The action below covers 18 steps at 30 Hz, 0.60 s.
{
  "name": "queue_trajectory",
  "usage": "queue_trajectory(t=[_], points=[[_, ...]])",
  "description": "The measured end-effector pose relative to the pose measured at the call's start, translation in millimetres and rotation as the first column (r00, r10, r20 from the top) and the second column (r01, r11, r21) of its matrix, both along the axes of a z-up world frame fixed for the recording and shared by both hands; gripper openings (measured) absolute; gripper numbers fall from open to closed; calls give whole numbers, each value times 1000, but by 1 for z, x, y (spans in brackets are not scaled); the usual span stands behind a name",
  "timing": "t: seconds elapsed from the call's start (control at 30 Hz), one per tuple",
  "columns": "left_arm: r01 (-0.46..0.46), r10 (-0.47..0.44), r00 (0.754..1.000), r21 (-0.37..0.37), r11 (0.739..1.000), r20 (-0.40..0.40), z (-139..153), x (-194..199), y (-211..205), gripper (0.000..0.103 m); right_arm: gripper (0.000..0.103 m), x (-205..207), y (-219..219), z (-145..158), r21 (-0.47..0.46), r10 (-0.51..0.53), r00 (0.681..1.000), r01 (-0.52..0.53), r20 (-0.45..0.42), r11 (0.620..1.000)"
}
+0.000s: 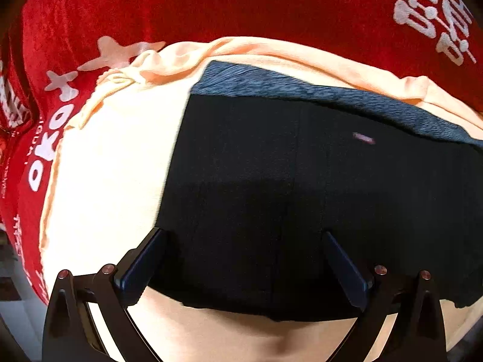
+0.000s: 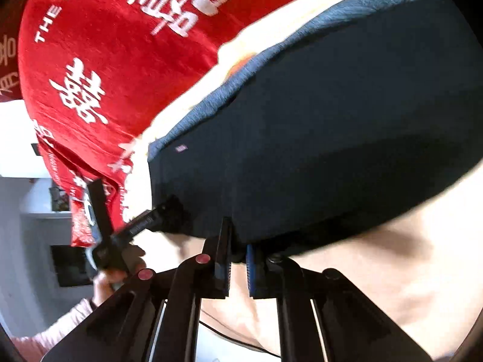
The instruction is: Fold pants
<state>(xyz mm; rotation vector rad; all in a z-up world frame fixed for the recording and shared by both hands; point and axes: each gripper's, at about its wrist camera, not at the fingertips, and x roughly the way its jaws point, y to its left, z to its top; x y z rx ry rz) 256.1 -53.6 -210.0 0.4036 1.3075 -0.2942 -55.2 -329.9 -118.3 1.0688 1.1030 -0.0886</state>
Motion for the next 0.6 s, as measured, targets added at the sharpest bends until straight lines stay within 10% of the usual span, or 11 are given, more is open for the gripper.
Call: queue_trajectory(t=[0.27,0.6], points=[[45,-46,999,50,998,16,16,-14,-10,103,26,-26,-8,-3,-54,27,993,-34,-117,998],[251,-263,962,-149,957,-71,28,-93,-146,103,26,-26,-115,34,-381,-32,981,-43,-190,923]])
